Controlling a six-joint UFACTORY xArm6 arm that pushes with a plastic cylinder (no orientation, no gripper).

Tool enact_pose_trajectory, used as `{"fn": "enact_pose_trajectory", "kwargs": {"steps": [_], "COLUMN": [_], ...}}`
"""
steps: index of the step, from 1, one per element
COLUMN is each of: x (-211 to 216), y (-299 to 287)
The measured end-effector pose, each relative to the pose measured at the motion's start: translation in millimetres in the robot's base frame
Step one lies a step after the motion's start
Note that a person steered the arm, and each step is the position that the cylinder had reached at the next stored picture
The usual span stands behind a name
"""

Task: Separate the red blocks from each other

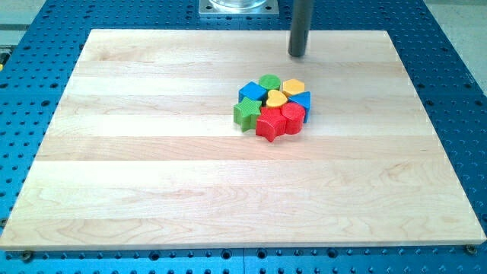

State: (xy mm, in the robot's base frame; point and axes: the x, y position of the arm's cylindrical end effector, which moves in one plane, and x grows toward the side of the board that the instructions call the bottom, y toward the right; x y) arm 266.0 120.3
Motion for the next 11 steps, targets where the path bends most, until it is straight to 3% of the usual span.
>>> {"fn": "enact_pose_trajectory", "kwargs": {"steps": [2,3,6,7,11], "x": [106.6,139.5,171.6,200.6,208.7], "y": [55.5,46.4,-39.3,-72.8,-170.6]}}
